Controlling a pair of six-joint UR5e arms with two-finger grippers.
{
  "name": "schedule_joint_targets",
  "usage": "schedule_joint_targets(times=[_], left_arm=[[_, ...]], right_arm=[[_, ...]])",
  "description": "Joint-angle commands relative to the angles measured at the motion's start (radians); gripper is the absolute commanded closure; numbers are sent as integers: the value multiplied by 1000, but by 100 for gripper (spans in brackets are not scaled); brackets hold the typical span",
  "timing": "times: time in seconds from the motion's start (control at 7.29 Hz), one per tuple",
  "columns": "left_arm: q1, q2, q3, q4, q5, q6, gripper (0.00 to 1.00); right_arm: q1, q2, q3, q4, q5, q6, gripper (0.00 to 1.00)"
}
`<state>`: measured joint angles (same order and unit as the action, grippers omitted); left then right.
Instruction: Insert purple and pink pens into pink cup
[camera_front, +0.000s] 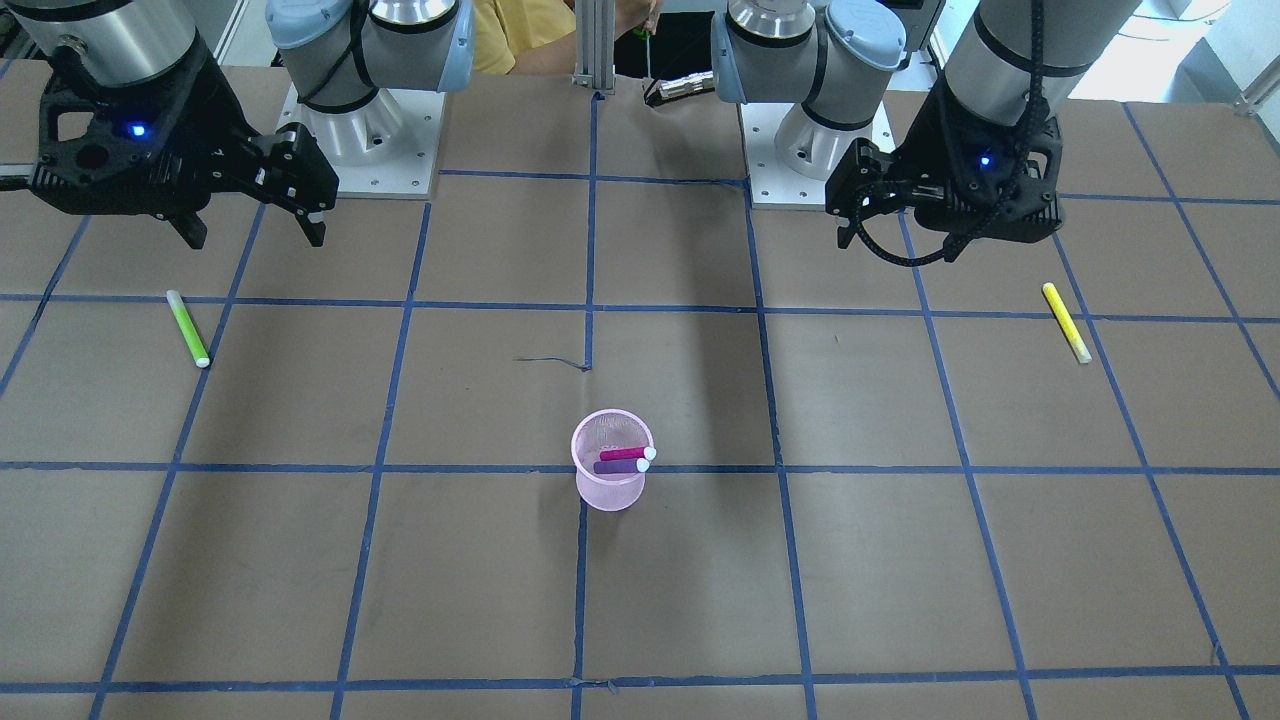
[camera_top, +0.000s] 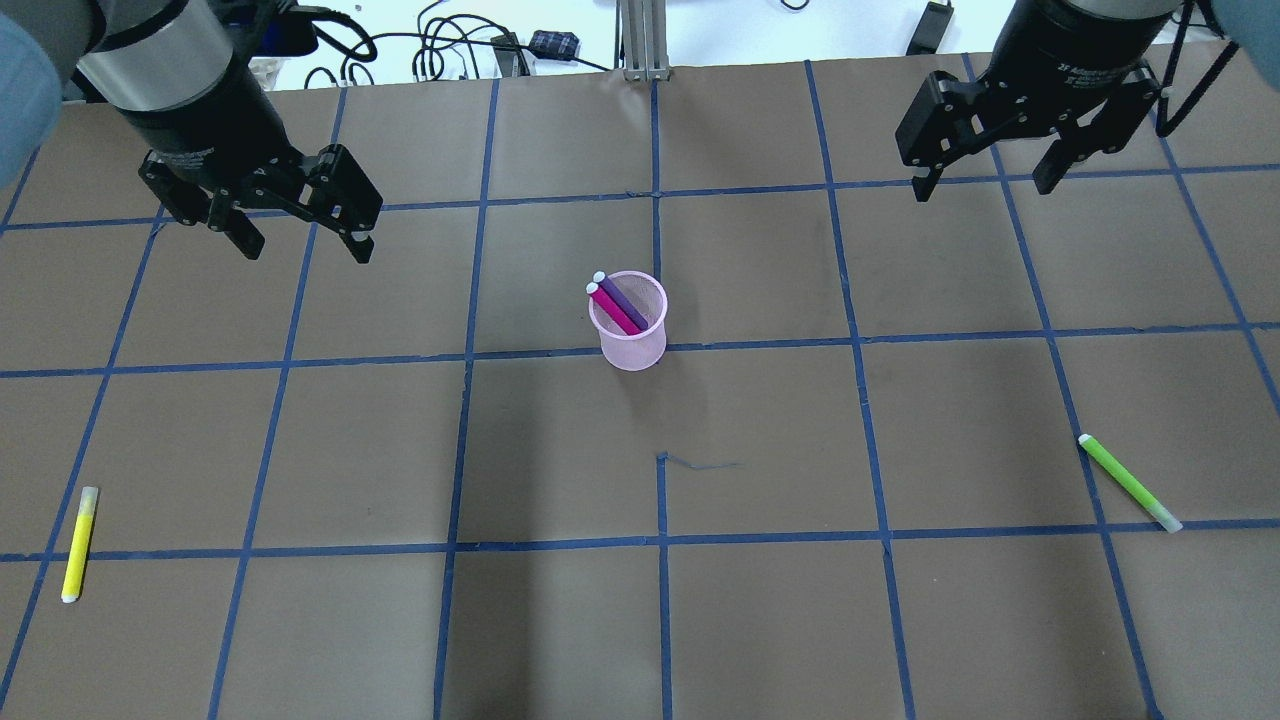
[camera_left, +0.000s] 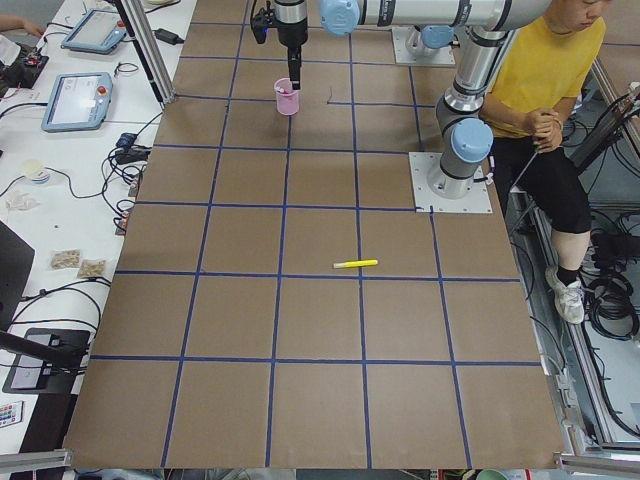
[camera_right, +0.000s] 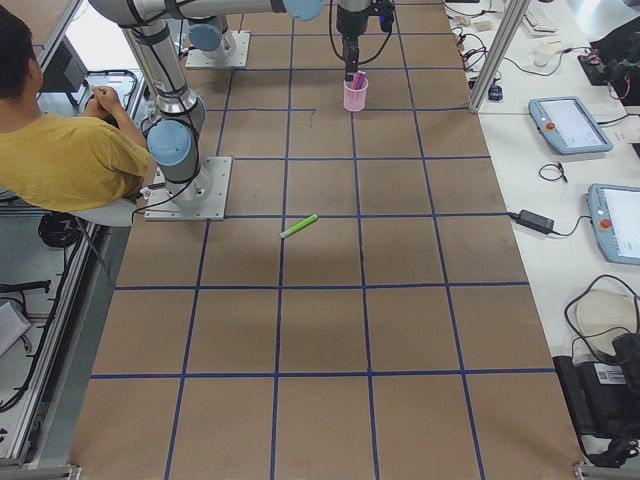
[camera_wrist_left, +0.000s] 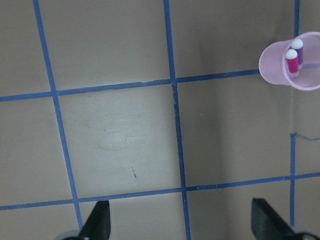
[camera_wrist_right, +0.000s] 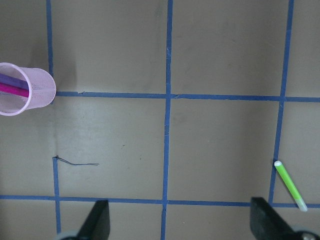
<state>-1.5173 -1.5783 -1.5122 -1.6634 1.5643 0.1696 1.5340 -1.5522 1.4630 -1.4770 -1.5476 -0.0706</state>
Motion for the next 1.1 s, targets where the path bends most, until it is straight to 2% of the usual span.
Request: schedule_joint_targets(times=[0.0,0.27,0.55,0.96], left_arm=[[5,-20,-3,107,0,-27,0],[2,-14,10,102,0,-60,0],[-1,-15,10,91,0,-85,0],[5,-19,13,90,-9,-85,0]], right_arm=[[0,0,0,0,1,2,0],[0,1,-3,-3,1,6,0],[2,14,-3,-3,4,93,0],[2,15,-6,-2,6,92,0]])
